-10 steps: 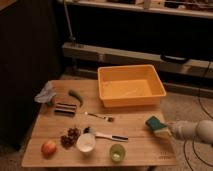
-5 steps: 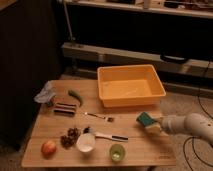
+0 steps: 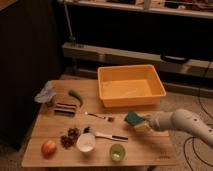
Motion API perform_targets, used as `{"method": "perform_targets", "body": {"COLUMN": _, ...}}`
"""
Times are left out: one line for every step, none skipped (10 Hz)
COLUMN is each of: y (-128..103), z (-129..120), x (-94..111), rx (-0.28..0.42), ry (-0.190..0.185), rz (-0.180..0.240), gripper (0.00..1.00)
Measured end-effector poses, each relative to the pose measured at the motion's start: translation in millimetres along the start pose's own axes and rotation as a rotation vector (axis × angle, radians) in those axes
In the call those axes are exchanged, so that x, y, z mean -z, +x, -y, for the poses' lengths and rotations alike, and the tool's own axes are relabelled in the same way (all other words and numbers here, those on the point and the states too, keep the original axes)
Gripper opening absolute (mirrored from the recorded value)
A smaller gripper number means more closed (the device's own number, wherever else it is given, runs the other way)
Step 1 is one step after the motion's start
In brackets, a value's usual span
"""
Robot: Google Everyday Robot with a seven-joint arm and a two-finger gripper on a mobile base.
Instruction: Wipe table surface with sponge
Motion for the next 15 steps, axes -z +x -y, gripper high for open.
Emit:
{"method": "perform_targets", "body": {"y": -5, "z": -17, "x": -3, "rx": 0.026, "ry": -0.029, "rz": 0.006, "gripper": 0.0}}
{"method": "perform_targets", "body": {"y": -5, "z": -32, "x": -4, "rx": 0.044, "ry": -0.051, "rz": 0.01, "gripper": 0.0}}
{"method": "perform_targets", "body": {"y": -5, "z": -47, "x": -4, "rx": 0.063, "ry": -0.073, "rz": 0.014, "gripper": 0.0}}
{"method": "perform_targets", "body": {"y": -6, "z": -58, "x": -3, "rx": 0.083, "ry": -0.093, "rz": 0.016, "gripper": 0.0}}
{"method": "perform_targets", "body": {"y": -5, "z": -68, "x": -4, "rx": 0.098, "ry": -0.115, "rz": 0.016, "gripper": 0.0}}
{"method": "perform_targets", "body": {"y": 0, "z": -80, "x": -2, "rx": 0.108, "ry": -0.133, "rz": 0.012, "gripper": 0.0}}
{"method": "perform_targets", "body": {"y": 5, "z": -88, "x": -2, "rx": 0.111, "ry": -0.147, "rz": 0.008, "gripper": 0.0}}
{"method": "perform_targets", "body": {"y": 15, "z": -97, "x": -1, "rx": 0.109, "ry": -0.169, "rz": 0.001, "gripper": 0.0}}
{"method": "perform_targets", "body": {"y": 24, "z": -97, "x": 4, "rx": 0.1, "ry": -0.173, "rz": -0.002, "gripper": 0.0}}
{"method": "perform_targets", "body": {"y": 33, "z": -96, "x": 9, "rx": 0.088, "ry": -0.172, "rz": -0.006, "gripper": 0.0}}
{"method": "perform_targets", "body": {"y": 47, "z": -93, "x": 18, "rx": 0.069, "ry": -0.168, "rz": -0.011, "gripper": 0.0}}
{"method": "perform_targets", "body": {"y": 59, "z": -90, "x": 25, "rx": 0.053, "ry": -0.161, "rz": -0.017, "gripper": 0.0}}
{"method": "perform_targets", "body": {"y": 67, "z": -87, "x": 31, "rx": 0.039, "ry": -0.154, "rz": -0.024, "gripper": 0.0}}
{"method": "perform_targets", "body": {"y": 82, "z": -84, "x": 38, "rx": 0.014, "ry": -0.143, "rz": -0.035, "gripper": 0.0}}
{"method": "perform_targets", "body": {"y": 89, "z": -83, "x": 39, "rx": 0.001, "ry": -0.139, "rz": -0.043, "gripper": 0.0}}
